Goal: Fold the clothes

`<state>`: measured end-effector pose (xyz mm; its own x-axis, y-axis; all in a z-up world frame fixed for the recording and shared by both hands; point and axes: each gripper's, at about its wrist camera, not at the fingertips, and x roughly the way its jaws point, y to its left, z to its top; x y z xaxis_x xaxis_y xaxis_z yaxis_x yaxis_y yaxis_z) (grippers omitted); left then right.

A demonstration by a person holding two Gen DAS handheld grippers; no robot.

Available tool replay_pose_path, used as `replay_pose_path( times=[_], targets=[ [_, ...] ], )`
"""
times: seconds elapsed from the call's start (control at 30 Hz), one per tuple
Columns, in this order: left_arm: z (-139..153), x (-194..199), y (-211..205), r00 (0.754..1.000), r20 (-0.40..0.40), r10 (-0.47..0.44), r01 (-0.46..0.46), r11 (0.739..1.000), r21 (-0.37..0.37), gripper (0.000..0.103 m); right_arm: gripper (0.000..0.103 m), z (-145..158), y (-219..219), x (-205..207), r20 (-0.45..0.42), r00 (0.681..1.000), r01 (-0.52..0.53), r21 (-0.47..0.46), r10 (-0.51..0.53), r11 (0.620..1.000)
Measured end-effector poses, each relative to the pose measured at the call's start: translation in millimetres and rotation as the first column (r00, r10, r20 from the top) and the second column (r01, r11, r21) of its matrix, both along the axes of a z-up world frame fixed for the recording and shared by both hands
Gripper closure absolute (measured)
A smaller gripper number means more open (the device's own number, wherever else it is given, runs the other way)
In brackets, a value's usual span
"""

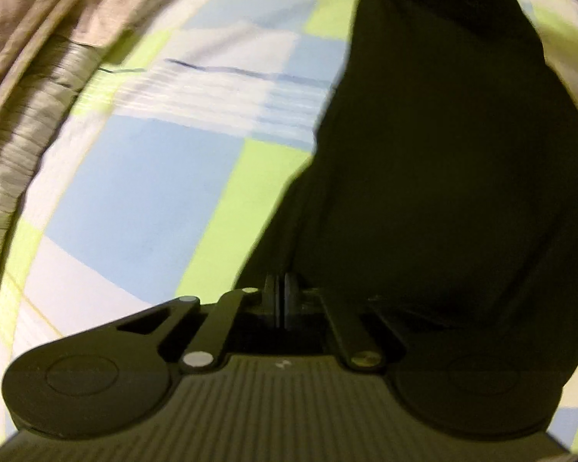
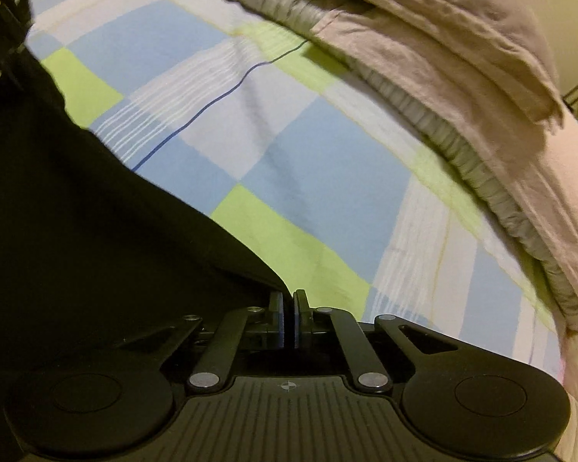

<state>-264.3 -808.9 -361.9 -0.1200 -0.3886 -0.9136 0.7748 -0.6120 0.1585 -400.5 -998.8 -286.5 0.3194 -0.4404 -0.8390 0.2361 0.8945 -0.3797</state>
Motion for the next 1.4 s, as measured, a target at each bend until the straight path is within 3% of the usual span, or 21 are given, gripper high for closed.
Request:
replay_pose_path(
  times=[0.1, 0.23, 0.37, 0.4, 0.47, 0.5, 0.6, 0.67, 0.77, 0.83, 0.93, 1.03, 1.1, 1.2, 1.3, 1.37, 1.4],
  targets=[
    [5.0, 9.4, -7.7, 0.999, -0.029, 0.045, -0.045, 0.999, -0.022, 0.102, 0.101, 8.6, -4.7, -0.3, 0.03, 0.999, 0.032, -0.018, -0.031, 0.999],
    [-10.7, 6.2, -11.6, 0.999, -0.004, 0.037, -0.037, 0.999, -0.015, 0.102, 0.101, -7.4, -13.8, 12.3, 0.002, 0.999, 0.048, -0.006, -0.048, 0.999],
    [-20.3, 4.6, -8.3, 0.997, 0.021, 0.077, -0.076, 0.996, -0.038, 0.09, 0.1, -17.7, -22.1, 10.4, 0.033, 0.989, 0.144, 0.04, -0.146, 0.989],
    [-18.9, 5.8, -5.6, 0.995, 0.036, 0.092, -0.09, 0.995, -0.047, 0.087, 0.096, -16.6, -17.9, 8.3, 0.039, 0.987, 0.157, 0.015, -0.157, 0.987],
    [-13.1, 11.2, 3.1, 0.991, 0.061, 0.117, -0.113, 0.992, -0.06, 0.085, 0.074, -9.7, -7.4, -0.4, 0.052, 0.979, 0.201, -0.037, -0.199, 0.979],
    [-10.1, 13.9, 7.5, 0.989, 0.073, 0.13, -0.125, 0.99, -0.067, 0.085, 0.057, -4.7, -2.0, -6.4, 0.067, 0.972, 0.23, -0.056, -0.226, 0.972],
    [7.4, 16.0, 34.0, 0.989, 0.083, 0.126, -0.119, 0.989, -0.089, 0.085, 0.053, 18.0, 22.3, -32.1, 0.152, 0.935, 0.326, -0.017, -0.32, 0.945],
    [21.7, -3.0, 63.0, 0.997, 0.062, 0.043, -0.036, 0.994, -0.103, 0.085, 0.053, 33.0, 48.0, -49.5, 0.214, 0.899, 0.38, 0.051, -0.382, 0.924],
    [43.2, -31.5, 106.4, 0.996, 0.032, -0.084, 0.088, 0.988, -0.128, 0.083, 0.053, 45.9, 96.3, -75.9, 0.277, 0.819, 0.456, 0.216, -0.502, 0.863],
    [47.8, -64.6, 134.1, 0.979, 0.006, -0.203, 0.202, 0.971, -0.13, 0.074, 0.053, 43.4, 125.9, -93.2, 0.274, 0.751, 0.5, 0.359, -0.601, 0.788],
    [40.6, -122.2, 172.6, 0.922, 0.028, -0.387, 0.386, 0.904, -0.187, 0.069, 0.053, 23.3, 152.8, -114.8, 0.223, 0.643, 0.541, 0.545, -0.733, 0.641],
    [26.5, -166.2, 196.0, 0.861, 0.068, -0.504, 0.504, 0.828, -0.245, 0.069, 0.053, 4.5, 158.8, -131.9, 0.196, 0.506, 0.556, 0.671, -0.84, 0.491],
    [13.4, -191.7, 204.2, 0.822, 0.125, -0.555, 0.566, 0.774, -0.284, 0.069, 0.053, -2.6, 151.5, -143.6, 0.197, 0.403, 0.56, 0.719, -0.894, 0.411],
    [-8.6, -219.1, 208.8, 0.771, 0.208, -0.602, 0.637, 0.718, -0.28, 0.068, 0.053, -10.1, 132.7, -161.5, 0.205, 0.281, 0.553, 0.764, -0.938, 0.332],
    [-26.3, -233.8, 203.0, 0.772, 0.261, -0.58, 0.635, 0.725, -0.266, 0.068, 0.053, -14.8, 112.2, -178.2, 0.214, 0.167, 0.543, 0.795, -0.962, 0.271],
    [-24.2, -239.6, 193.0, 0.825, 0.222, -0.52, 0.564, 0.788, -0.248, 0.068, 0.053, -17.4, 98.3, -189.1, 0.221, 0.095, 0.533, 0.812, -0.971, 0.237],
    [-22.3, -242.6, 190.0, 0.841, 0.213, -0.497, 0.538, 0.809, -0.236, 0.068, 0.053, -19.9, 92.0, -195.4, 0.226, 0.076, 0.533, 0.814, -0.971, 0.231]
  ],
)
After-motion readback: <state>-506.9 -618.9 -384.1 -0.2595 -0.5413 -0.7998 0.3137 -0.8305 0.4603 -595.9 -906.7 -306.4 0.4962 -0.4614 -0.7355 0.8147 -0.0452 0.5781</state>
